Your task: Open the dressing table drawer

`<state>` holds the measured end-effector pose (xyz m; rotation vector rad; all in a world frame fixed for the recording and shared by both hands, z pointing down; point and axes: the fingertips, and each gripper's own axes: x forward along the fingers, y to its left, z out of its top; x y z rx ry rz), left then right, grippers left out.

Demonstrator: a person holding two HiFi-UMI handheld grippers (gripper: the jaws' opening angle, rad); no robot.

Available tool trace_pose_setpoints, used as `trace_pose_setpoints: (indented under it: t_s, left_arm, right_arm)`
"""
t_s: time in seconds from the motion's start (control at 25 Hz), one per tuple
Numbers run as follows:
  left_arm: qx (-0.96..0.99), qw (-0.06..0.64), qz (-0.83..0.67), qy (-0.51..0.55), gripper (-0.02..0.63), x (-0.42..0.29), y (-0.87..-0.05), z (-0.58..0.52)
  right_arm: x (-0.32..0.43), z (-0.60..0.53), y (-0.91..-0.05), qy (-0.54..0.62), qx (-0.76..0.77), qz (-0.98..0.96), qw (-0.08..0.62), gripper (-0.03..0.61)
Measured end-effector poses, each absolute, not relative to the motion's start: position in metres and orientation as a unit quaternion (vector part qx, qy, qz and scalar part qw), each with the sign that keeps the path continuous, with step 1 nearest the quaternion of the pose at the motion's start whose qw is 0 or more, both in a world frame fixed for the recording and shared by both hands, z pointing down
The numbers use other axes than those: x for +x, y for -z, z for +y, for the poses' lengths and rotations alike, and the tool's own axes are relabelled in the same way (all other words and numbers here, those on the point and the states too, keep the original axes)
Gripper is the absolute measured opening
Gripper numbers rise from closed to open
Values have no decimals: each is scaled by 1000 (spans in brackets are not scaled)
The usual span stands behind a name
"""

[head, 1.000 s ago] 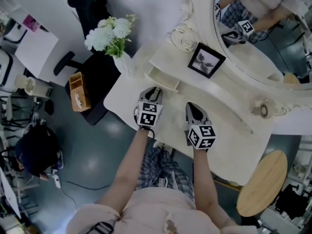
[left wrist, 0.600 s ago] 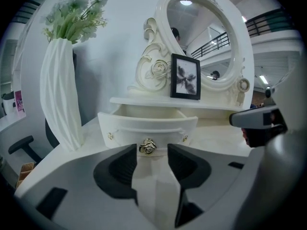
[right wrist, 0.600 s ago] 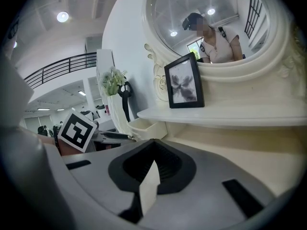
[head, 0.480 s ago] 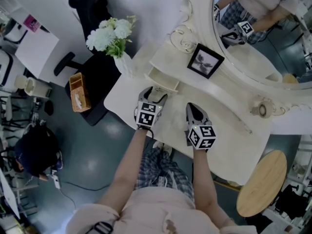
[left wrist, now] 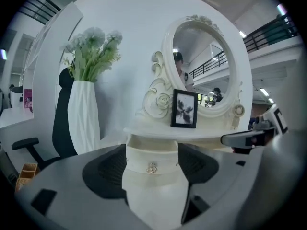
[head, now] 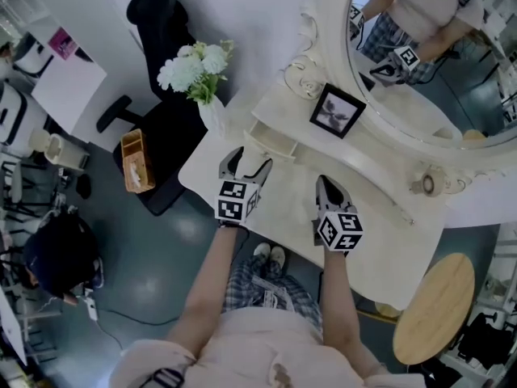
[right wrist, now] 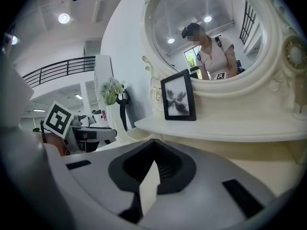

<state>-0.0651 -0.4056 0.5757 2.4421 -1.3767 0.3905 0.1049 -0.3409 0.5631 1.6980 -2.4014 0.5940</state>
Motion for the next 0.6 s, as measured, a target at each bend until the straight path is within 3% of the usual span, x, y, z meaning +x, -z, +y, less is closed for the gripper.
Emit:
trace_pose_setpoints:
  t_s: [0.16,0.28,0.6]
  left_arm:
    - [852,127,-493,-126,320,-69,-546,-398]
    - [855,116,-495,-101,210,-71,-518,-391]
    - [864,79,-493,-70,58,-80,-463,-372]
  right_arm:
    - [113,-336,-542,-180,574,-797,57,15]
    - [122,-332,-523,-165,582,-795,43,15]
    - [147,-320,-475,-124,603,-788,10,15]
